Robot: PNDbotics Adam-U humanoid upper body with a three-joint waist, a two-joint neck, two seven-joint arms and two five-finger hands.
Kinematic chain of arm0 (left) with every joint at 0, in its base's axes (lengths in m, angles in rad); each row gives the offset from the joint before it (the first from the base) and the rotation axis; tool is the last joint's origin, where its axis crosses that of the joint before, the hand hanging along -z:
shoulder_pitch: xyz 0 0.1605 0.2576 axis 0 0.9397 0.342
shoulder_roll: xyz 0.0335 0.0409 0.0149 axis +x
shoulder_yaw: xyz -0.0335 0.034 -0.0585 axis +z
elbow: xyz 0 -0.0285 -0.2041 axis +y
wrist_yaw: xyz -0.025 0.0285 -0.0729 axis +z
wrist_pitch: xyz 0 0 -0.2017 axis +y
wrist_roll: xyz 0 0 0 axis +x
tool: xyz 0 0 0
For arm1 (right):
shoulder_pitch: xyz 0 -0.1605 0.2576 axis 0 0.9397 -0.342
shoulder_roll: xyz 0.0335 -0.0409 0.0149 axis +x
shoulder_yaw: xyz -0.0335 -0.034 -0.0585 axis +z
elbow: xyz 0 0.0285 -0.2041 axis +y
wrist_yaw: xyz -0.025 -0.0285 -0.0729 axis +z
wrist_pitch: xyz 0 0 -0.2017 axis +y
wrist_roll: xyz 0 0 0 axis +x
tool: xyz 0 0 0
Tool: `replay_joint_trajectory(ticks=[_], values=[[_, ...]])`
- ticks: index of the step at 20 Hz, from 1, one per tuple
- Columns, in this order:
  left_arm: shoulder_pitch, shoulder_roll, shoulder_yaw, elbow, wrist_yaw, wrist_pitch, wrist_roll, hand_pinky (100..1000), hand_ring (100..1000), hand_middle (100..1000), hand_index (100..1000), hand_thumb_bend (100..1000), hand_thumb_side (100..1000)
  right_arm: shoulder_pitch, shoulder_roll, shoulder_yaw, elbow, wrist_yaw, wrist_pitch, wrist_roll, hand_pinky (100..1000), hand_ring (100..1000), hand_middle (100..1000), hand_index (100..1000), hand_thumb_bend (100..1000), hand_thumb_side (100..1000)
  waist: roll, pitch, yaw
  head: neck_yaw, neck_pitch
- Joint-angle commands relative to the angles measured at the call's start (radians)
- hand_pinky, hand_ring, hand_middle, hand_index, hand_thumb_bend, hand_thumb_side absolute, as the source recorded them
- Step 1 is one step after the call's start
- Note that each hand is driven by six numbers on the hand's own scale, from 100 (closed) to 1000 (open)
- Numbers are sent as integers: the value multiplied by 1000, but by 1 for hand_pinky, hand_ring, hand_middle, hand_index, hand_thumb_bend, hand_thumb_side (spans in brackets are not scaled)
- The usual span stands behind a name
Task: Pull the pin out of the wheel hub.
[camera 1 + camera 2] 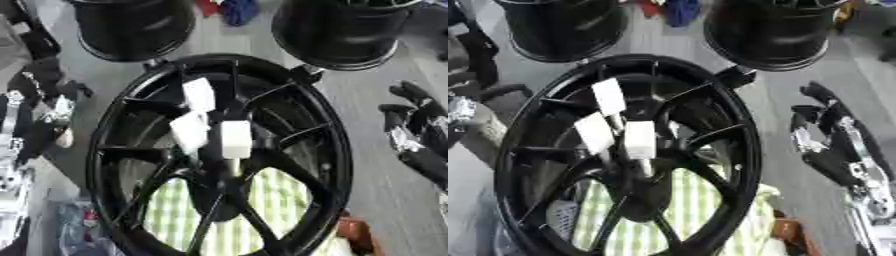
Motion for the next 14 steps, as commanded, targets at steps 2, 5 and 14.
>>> replay_joint_trajectory(ticks=[2, 5, 14], values=[[-21, 59, -11, -28, -1, -1, -11, 762, 812, 822, 881, 298, 594, -4, -12, -9, -22, 7, -1, 2, 850, 805, 913, 975, 100, 363, 2, -17, -2, 2, 5], [-35, 113, -31, -35, -1, -4, -30, 763, 813, 822, 881, 299, 590, -3, -13, -8, -21, 8, -1, 2, 850, 805, 913, 975, 100, 363, 4, -19, -5, 2, 5], [-146, 356, -173, -67, 11, -30, -198, 740, 798, 817, 893, 304, 568, 0, -20, -3, -18, 8, -1, 8, 849, 805, 913, 975, 100, 363, 14, -27, -19, 11, 5]])
